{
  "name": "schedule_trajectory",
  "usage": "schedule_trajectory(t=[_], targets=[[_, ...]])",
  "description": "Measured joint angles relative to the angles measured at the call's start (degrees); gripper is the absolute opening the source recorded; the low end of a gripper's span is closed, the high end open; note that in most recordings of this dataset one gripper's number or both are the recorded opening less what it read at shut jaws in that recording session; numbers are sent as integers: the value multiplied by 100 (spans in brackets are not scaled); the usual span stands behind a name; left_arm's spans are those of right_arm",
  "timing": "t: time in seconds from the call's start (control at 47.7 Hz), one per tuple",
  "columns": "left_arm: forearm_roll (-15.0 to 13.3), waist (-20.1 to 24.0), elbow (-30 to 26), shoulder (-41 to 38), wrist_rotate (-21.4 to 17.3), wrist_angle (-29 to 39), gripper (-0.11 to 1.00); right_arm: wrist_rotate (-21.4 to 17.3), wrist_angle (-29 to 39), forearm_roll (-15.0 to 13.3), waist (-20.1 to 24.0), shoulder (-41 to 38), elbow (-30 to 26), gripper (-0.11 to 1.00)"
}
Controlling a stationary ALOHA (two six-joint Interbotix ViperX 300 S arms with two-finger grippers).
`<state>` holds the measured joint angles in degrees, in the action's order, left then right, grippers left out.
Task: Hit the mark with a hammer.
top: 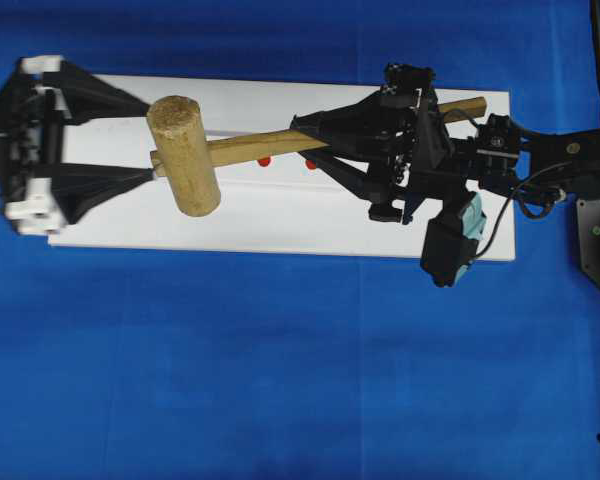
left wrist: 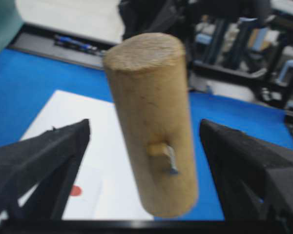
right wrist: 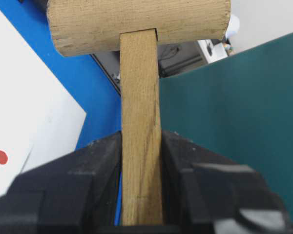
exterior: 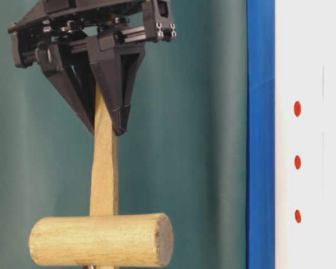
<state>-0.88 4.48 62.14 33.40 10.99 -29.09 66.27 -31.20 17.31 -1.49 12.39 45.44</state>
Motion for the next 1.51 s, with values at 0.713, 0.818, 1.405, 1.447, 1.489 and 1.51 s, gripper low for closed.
schedule_trajectory(t=[0.713,0.818,1.405,1.447,1.489,1.51], targets=[[0,35,-800,-1090,79,97,49,-35,70,18,-26,-9,0,9],[0,18,-809,-1081,79,132,46,-35,70,18,-26,-9,0,9],[0,26,-809,-1081,9,176,46,-123,70,132,26,-9,-141,94],[0,18,-800,-1081,0,176,46,-123,114,176,53,-9,-141,98],[0,26,-809,-1081,-9,176,46,-132,229,220,79,0,-141,97],[0,26,-809,-1081,-9,176,46,-141,290,237,97,9,-141,97]])
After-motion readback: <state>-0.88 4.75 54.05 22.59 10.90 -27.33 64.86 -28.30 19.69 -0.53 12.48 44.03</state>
